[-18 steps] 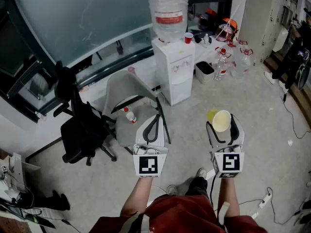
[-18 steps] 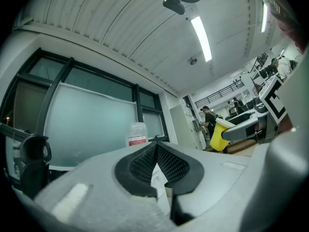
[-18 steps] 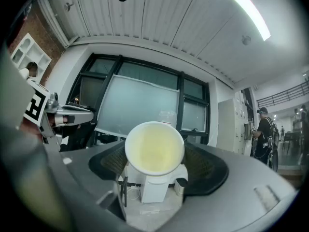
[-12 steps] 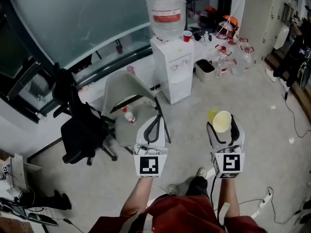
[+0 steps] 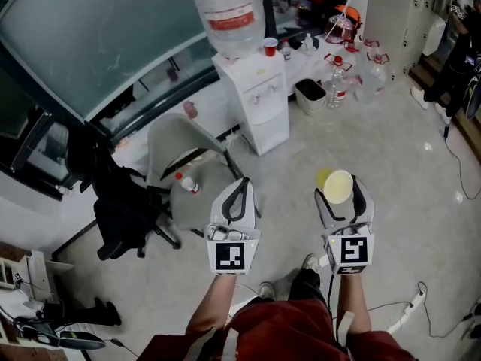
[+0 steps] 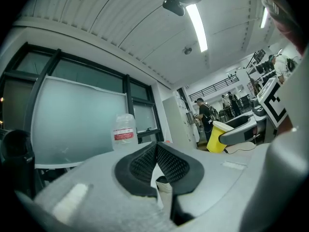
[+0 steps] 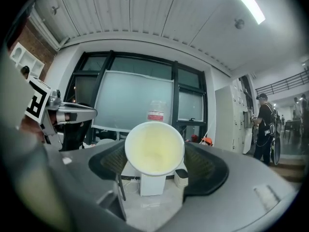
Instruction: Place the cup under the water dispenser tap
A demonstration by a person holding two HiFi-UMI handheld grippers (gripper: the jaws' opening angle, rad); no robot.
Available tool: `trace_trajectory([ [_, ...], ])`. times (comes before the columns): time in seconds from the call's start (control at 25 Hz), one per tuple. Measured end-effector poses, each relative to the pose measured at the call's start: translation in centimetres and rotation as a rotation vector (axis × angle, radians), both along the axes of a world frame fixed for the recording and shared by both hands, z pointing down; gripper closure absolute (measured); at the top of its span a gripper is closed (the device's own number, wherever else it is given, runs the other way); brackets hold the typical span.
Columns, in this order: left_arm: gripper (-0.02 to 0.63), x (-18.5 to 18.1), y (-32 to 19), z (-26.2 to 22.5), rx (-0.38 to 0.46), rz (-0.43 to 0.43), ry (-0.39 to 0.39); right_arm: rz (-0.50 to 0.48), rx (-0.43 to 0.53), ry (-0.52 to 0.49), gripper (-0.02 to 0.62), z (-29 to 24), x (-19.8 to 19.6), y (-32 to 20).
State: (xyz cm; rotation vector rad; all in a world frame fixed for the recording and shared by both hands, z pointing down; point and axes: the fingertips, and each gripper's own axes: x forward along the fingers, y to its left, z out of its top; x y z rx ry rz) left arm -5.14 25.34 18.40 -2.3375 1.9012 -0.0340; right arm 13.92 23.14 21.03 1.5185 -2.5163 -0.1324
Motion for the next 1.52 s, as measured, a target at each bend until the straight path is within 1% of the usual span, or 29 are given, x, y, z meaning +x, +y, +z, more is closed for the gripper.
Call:
trace_trajectory([
  [0.24, 0.609, 5.3, -4.5, -0.7, 0.010, 0.027, -0.033, 0.002, -0.030, 0.010, 0.239, 0.8, 4.9, -4.0],
  [0.44, 0.609, 10.1, -7.9, -2.0, 0.032, 0.031, -0.043, -0.009, -0.016, 0.011, 0.239, 0.2, 9.4, -7.3],
  [0.56, 0.609, 11.7, -9.4, -2.1, 0.019, 0.013, -0.047, -0.021, -0.020, 0.020, 0.239, 0.2, 11.3, -9.1],
  [0.68, 0.609, 12.9, -10.8, -2.5, 0.024, -0.004, -0.042, -0.030, -0.051, 0.031, 0.239, 0.6, 12.6, -10.5],
  [0.8, 0.609, 13.7, -12.1, -3.1, 0.046, -0.017, -0.051, -0.043, -0.042, 0.023, 0.239, 0.3, 13.4, -11.9],
  [0.88, 0.609, 14.1, -12.7, -3.1, 0.041, -0.025, -0.060, -0.045, -0.048, 0.019, 0.239, 0.3, 13.9, -12.6],
  [1.04, 0.609, 14.4, -14.0, -2.7, 0.031, -0.037, -0.048, -0.057, -0.052, 0.019, 0.239, 0.4, 14.0, -14.3],
  [1.16, 0.609, 14.1, -15.3, -2.2, 0.042, -0.046, -0.032, -0.076, -0.055, 0.031, 0.239, 1.1, 13.5, -15.7],
  [1.32, 0.609, 13.8, -17.1, -0.4, 0.013, -0.053, -0.044, -0.095, -0.039, 0.032, 0.239, 1.8, 12.8, -17.6],
  [1.4, 0.609, 13.3, -18.4, 0.0, 0.025, -0.052, -0.037, -0.105, -0.024, 0.039, 0.239, 2.0, 11.9, -18.9],
  [1.52, 0.609, 12.1, -20.4, 0.7, 0.023, -0.059, -0.029, -0.117, -0.036, 0.059, 0.239, 2.6, 10.4, -21.1],
])
